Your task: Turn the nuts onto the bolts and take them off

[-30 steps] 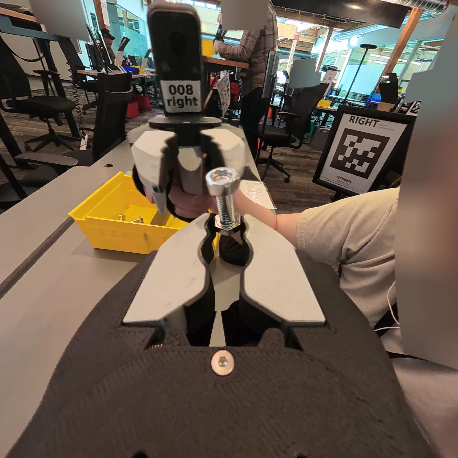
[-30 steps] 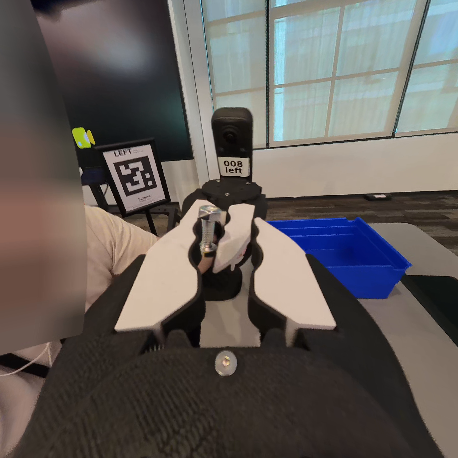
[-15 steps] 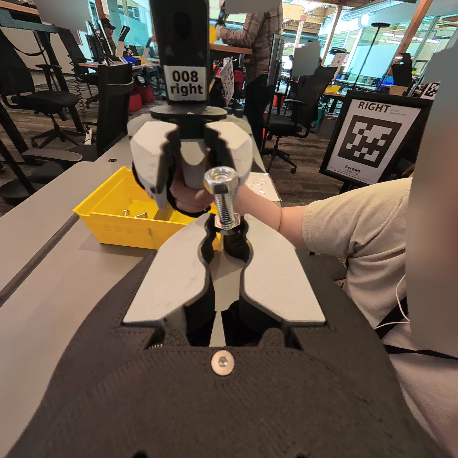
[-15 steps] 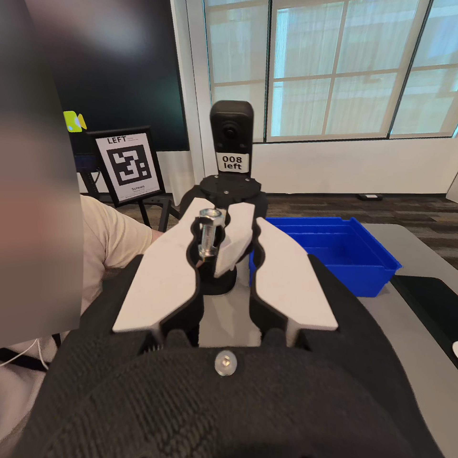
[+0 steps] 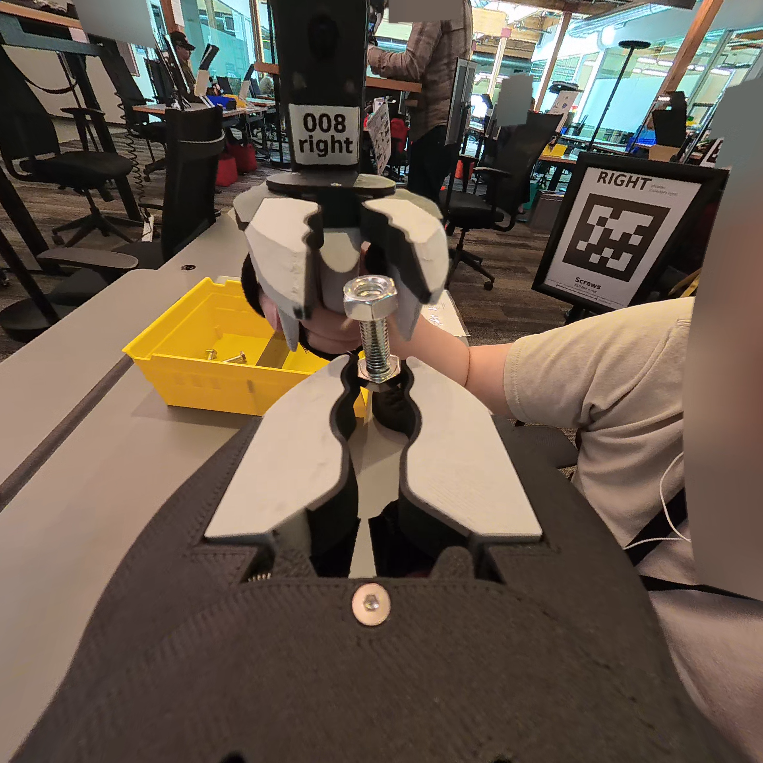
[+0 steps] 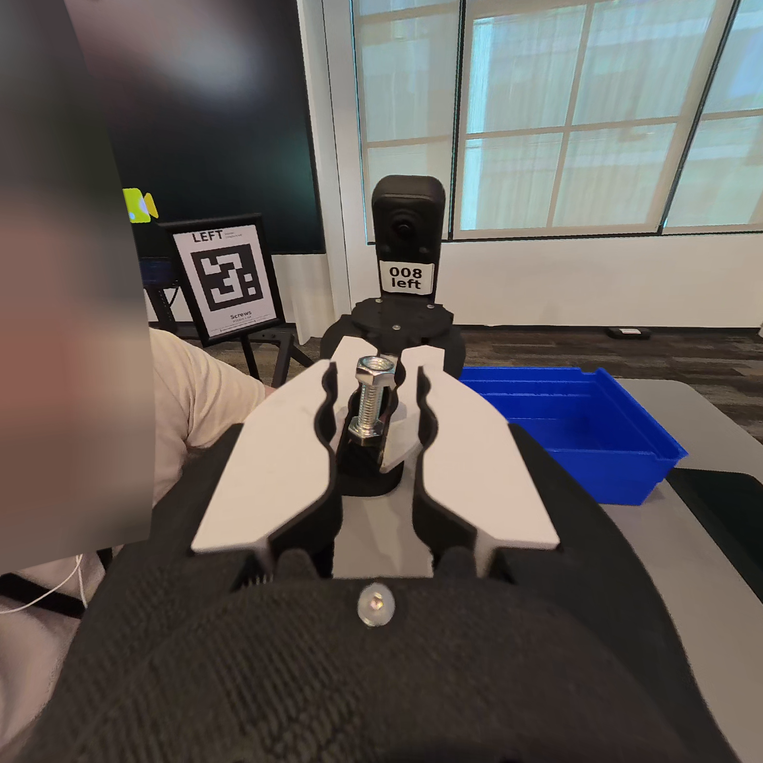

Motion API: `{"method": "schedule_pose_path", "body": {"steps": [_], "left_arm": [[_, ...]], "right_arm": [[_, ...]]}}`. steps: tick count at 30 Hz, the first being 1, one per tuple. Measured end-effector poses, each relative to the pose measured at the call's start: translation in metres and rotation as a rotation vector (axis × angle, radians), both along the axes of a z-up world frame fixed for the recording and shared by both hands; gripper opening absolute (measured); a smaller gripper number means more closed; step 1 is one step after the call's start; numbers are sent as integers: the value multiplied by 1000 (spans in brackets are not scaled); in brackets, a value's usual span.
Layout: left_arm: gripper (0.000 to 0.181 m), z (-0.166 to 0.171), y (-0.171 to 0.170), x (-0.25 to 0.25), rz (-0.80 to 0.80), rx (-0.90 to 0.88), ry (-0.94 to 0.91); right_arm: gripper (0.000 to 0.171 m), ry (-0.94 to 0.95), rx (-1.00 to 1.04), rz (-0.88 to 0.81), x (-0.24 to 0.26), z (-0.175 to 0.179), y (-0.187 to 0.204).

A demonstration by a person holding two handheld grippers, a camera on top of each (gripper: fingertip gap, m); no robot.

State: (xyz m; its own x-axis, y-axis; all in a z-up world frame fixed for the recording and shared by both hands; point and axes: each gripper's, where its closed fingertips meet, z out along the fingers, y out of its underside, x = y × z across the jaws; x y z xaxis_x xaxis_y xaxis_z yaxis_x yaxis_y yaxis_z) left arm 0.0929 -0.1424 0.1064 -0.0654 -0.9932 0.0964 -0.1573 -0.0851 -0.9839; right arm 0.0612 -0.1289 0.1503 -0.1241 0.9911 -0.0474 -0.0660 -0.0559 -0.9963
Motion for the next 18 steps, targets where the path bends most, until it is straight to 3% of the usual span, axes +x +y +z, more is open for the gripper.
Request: {"method": "schedule_pose_path", "body": {"steps": [13, 18], "left_arm": [[18, 3, 0, -2, 3, 1, -9], [18, 1, 1, -1, 4, 1, 0]], "right_arm": [[32, 16, -44, -50, 14, 0, 23], [34, 42, -40, 10, 8, 6, 6]]}}
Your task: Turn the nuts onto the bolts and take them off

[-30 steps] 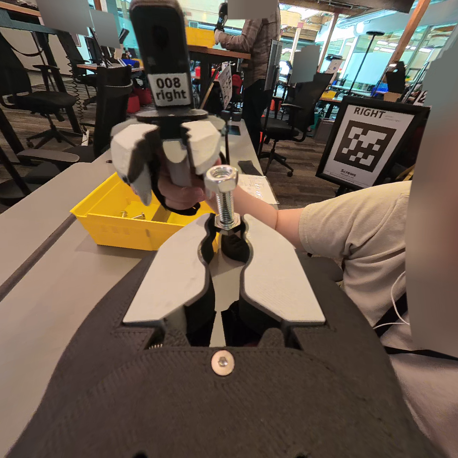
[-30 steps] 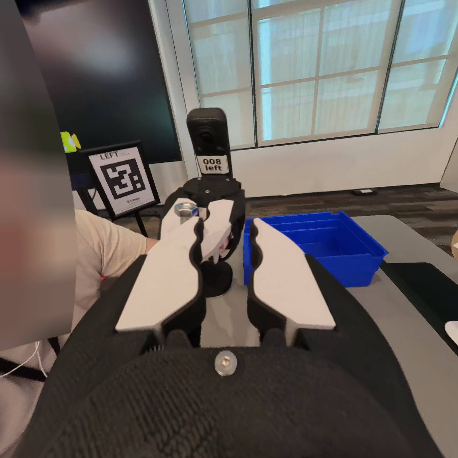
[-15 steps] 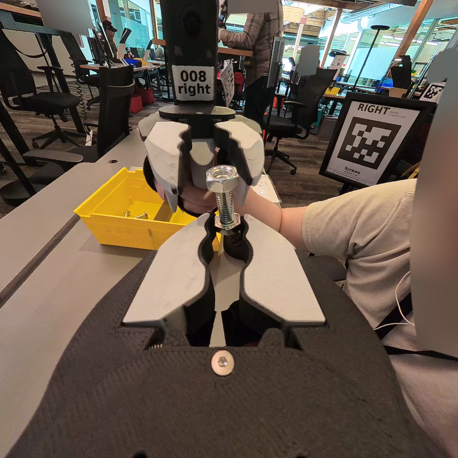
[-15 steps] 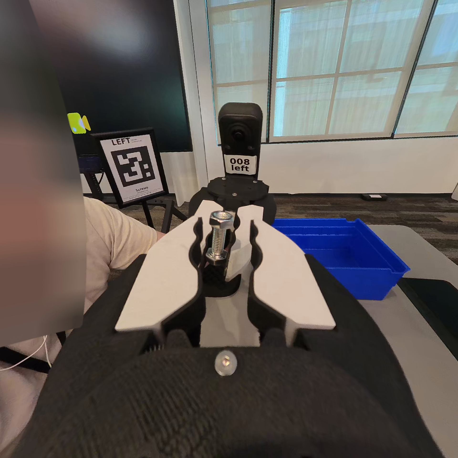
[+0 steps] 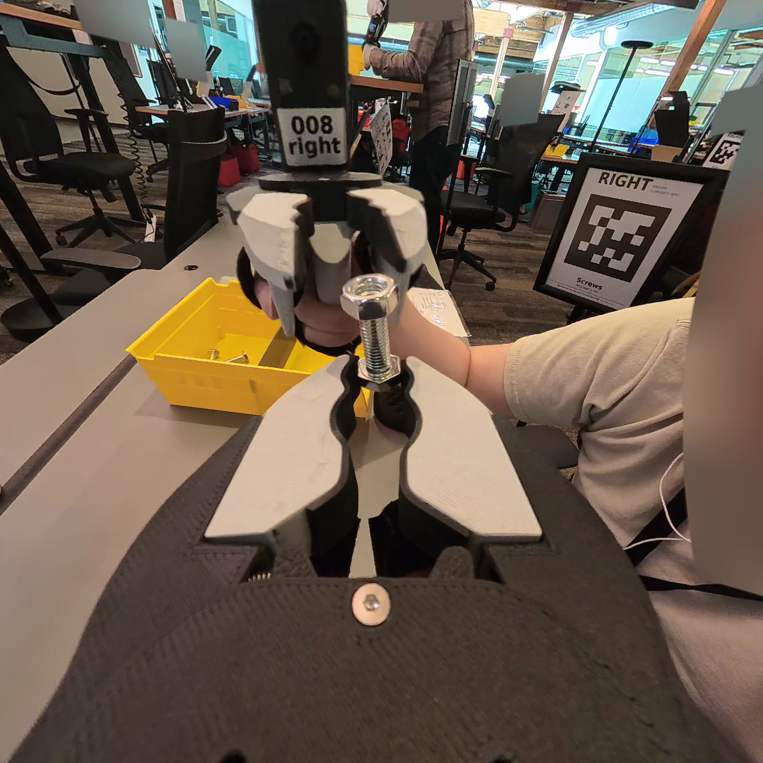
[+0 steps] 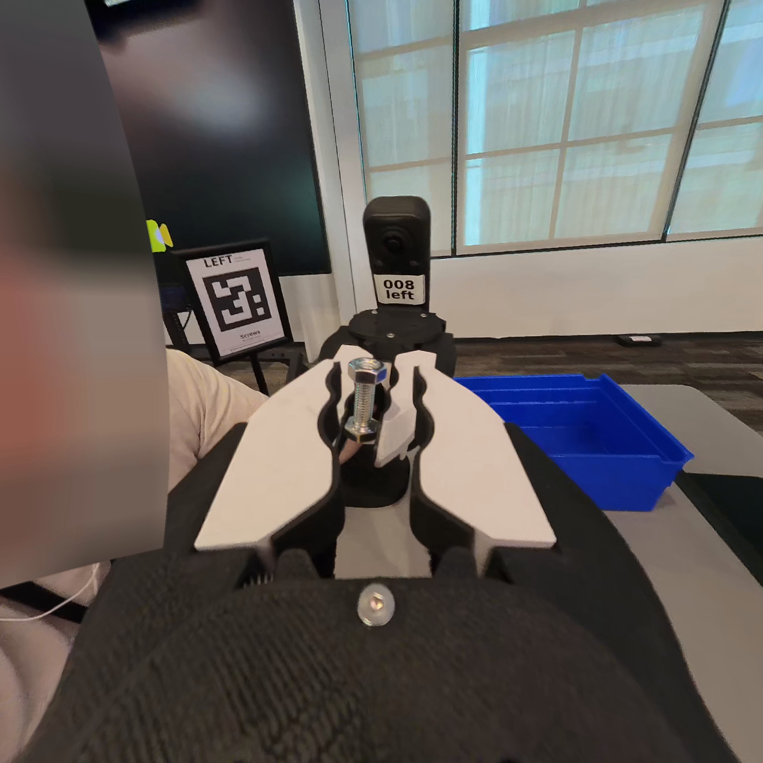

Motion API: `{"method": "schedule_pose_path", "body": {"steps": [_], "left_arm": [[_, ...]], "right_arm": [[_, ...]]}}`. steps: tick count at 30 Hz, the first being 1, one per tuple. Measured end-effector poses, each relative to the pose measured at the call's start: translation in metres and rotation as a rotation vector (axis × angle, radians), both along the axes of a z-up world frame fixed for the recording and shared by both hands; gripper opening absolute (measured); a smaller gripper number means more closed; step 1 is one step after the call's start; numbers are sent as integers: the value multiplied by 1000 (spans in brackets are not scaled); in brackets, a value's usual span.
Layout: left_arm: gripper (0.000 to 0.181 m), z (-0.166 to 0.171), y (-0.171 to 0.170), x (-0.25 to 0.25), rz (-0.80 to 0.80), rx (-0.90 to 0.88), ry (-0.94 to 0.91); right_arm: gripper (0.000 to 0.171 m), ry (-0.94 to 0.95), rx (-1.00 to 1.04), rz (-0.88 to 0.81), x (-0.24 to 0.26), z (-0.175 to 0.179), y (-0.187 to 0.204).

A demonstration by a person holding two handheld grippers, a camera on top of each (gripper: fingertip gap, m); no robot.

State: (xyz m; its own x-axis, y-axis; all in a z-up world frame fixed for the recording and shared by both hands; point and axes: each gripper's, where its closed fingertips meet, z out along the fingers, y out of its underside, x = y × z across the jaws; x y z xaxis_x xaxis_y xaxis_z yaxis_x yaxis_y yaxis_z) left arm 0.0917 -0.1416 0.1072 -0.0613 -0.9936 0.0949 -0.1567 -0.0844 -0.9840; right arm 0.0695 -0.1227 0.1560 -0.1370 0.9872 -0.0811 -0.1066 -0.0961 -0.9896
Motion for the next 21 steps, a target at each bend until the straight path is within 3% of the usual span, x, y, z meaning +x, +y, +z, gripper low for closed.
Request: {"method": "schedule_pose_path", "body": {"steps": [21], "left_arm": [[18, 0, -3, 0, -6, 6, 5]], "right_arm": [[33, -21, 19, -29, 1, -4, 6]]}}
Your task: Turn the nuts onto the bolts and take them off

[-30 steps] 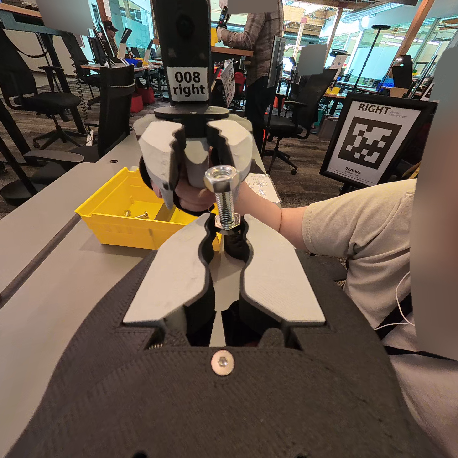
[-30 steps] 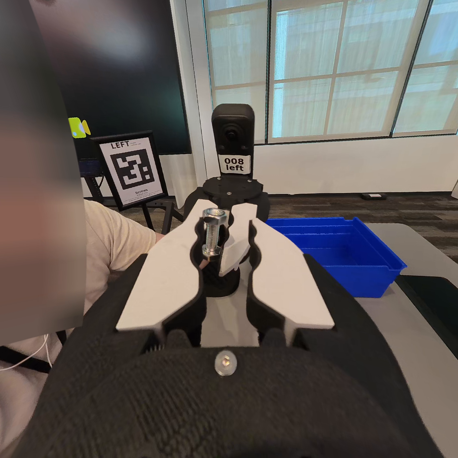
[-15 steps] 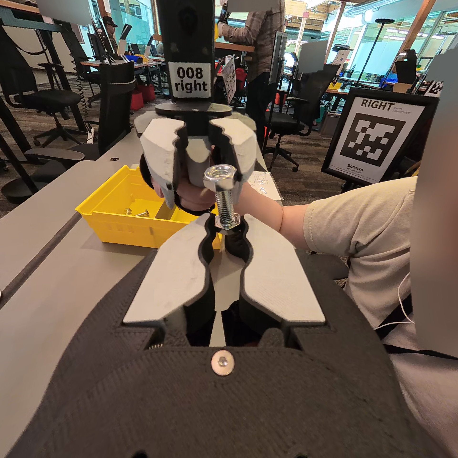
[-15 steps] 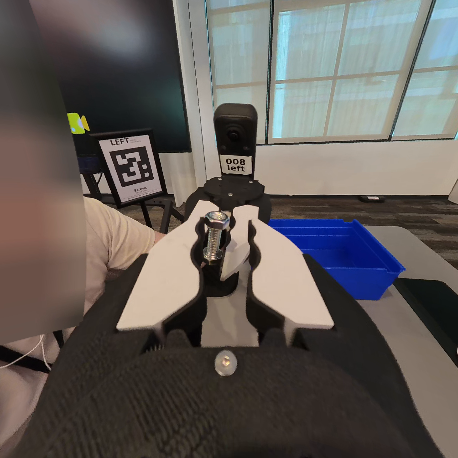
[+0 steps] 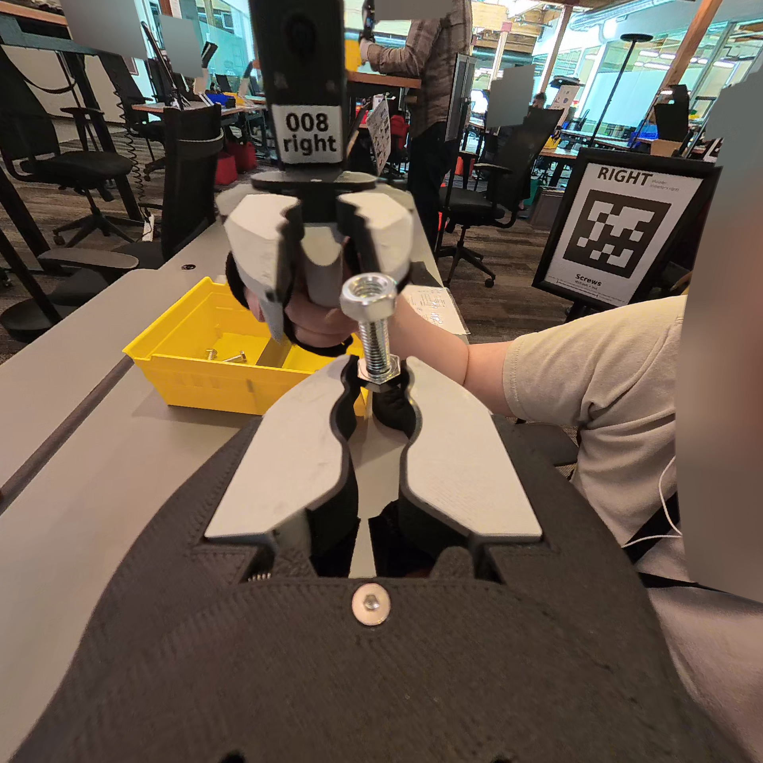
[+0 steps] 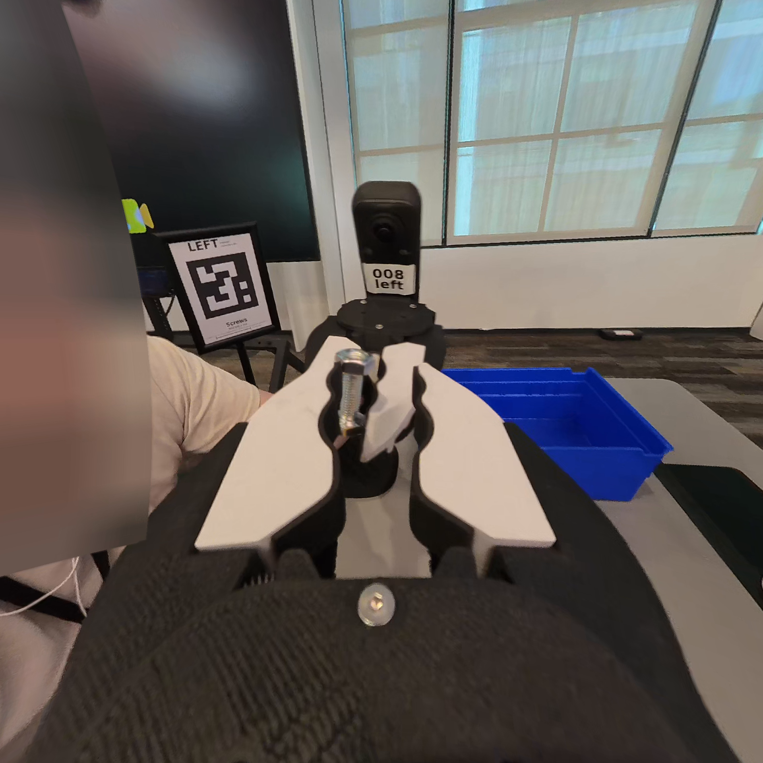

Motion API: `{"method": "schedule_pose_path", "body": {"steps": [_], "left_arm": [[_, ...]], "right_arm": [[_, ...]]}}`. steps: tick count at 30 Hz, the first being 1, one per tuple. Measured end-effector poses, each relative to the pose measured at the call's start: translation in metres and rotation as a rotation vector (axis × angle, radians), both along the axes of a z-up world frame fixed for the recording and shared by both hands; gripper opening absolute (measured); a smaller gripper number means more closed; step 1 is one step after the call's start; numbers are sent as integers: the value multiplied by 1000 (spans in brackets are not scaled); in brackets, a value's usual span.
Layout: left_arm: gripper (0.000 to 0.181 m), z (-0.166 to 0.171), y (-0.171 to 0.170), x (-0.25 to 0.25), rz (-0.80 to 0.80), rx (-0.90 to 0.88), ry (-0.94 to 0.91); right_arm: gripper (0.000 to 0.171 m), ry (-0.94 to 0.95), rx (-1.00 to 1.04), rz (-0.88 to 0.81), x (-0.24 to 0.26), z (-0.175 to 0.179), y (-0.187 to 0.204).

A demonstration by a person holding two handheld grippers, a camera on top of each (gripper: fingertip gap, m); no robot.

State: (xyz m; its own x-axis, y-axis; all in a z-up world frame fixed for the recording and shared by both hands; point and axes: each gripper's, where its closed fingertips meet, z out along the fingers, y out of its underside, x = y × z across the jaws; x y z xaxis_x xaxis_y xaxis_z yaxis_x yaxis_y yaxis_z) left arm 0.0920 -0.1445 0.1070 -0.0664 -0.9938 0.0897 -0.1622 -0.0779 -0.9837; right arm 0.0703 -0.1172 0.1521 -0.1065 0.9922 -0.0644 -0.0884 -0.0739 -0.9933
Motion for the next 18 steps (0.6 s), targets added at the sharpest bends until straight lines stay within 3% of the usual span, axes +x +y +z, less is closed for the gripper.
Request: {"method": "schedule_pose_path", "body": {"steps": [9, 18], "left_arm": [[18, -1, 0, 1, -7, -8, 3], [18, 0, 2, -1, 0, -5, 0]], "right_arm": [[34, -16, 27, 28, -8, -2, -13], [31, 14, -28, 23, 2, -2, 4]]}}
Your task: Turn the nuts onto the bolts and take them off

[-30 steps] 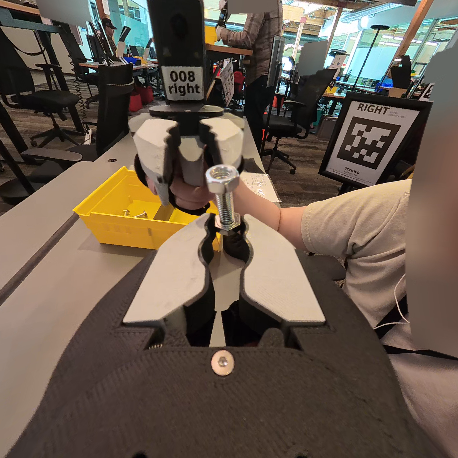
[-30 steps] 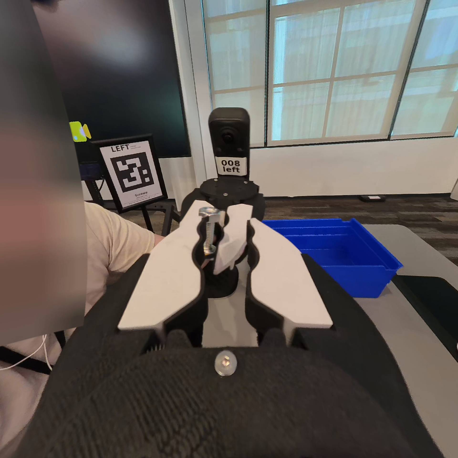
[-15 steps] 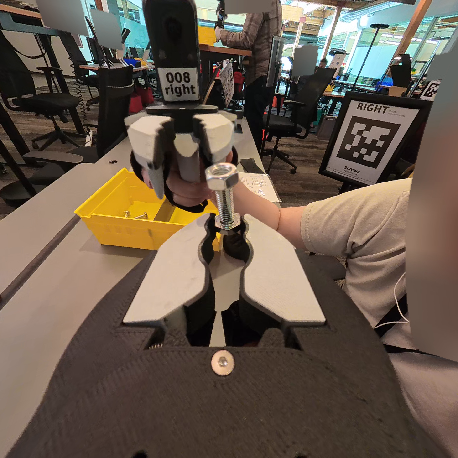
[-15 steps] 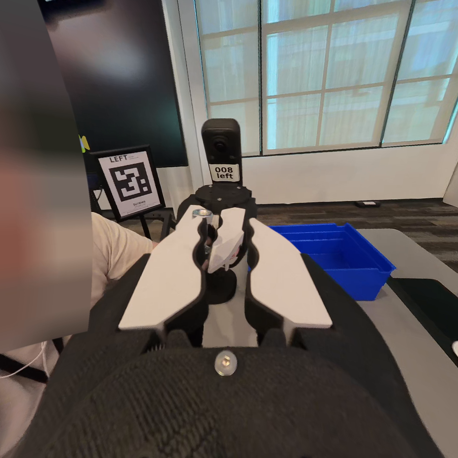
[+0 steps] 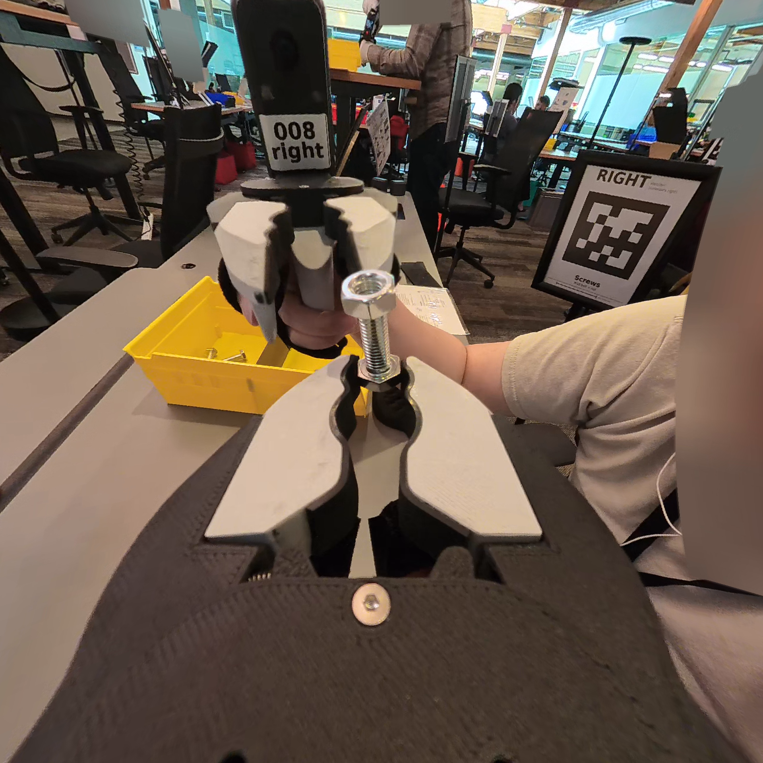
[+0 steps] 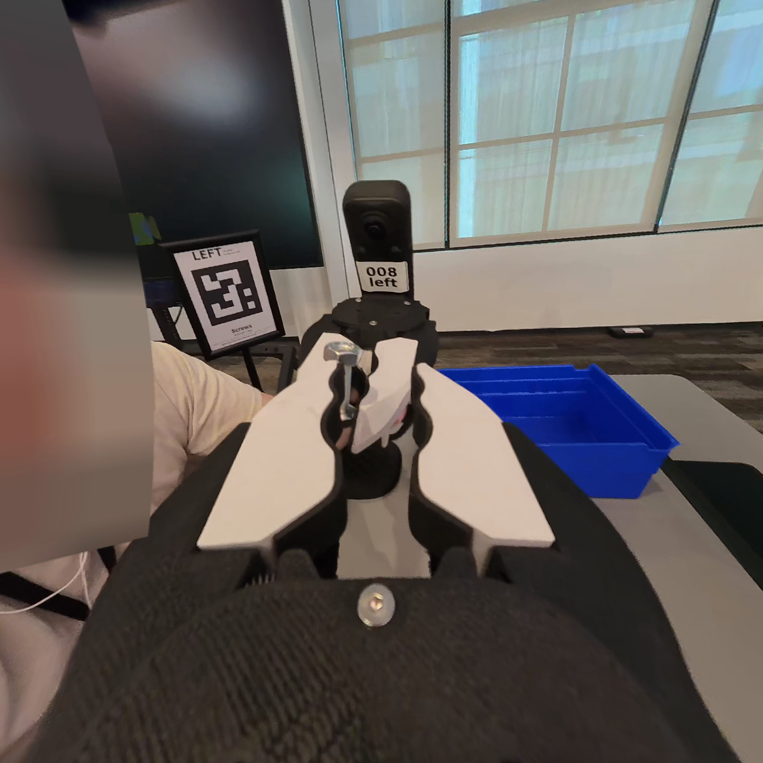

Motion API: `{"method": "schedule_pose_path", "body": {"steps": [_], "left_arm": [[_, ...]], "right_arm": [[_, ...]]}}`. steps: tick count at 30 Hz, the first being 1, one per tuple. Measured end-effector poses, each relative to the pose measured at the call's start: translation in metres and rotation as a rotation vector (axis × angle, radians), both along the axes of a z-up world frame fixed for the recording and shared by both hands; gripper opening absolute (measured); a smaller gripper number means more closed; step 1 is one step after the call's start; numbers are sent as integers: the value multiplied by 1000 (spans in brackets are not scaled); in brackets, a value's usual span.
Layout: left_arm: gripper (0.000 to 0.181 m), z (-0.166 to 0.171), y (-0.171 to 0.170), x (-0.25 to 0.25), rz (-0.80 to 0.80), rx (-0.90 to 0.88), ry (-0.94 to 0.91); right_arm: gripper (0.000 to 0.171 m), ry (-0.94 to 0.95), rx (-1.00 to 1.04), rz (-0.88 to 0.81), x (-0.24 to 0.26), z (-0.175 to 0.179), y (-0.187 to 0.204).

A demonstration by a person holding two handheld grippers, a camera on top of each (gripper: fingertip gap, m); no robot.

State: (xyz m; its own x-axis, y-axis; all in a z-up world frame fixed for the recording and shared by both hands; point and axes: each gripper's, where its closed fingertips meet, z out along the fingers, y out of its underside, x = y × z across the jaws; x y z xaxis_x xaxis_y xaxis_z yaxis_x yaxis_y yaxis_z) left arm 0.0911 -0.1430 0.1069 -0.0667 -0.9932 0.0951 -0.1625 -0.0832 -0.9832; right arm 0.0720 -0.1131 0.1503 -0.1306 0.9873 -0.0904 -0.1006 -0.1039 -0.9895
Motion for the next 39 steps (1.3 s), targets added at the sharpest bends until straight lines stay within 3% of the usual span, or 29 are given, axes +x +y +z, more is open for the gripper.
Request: {"method": "schedule_pose_path", "body": {"steps": [6, 13, 23, 26, 32, 34, 39], "left_arm": [[18, -2, -1, 2, -10, -9, 3], [18, 2, -1, -1, -4, -8, -7], [18, -1, -2, 1, -6, -4, 6], [18, -1, -2, 1, -7, -3, 9], [18, -3, -3, 2, -13, -7, 18], [18, -2, -3, 1, -12, -8, 16], [18, 8, -8, -6, -12, 15, -4]], "right_arm": [[33, 35, 17, 57, -8, 6, -19], [29, 53, -52, 29, 4, 5, 3], [32, -15, 1, 49, -12, 1, -21], [19, -22, -12, 54, -12, -1, -20], [19, 171, -12, 38, 13, 28, -9], [19, -6, 71, -8, 34, 12, -1], [20, -707, 333, -364, 159, -101, 46]]}}
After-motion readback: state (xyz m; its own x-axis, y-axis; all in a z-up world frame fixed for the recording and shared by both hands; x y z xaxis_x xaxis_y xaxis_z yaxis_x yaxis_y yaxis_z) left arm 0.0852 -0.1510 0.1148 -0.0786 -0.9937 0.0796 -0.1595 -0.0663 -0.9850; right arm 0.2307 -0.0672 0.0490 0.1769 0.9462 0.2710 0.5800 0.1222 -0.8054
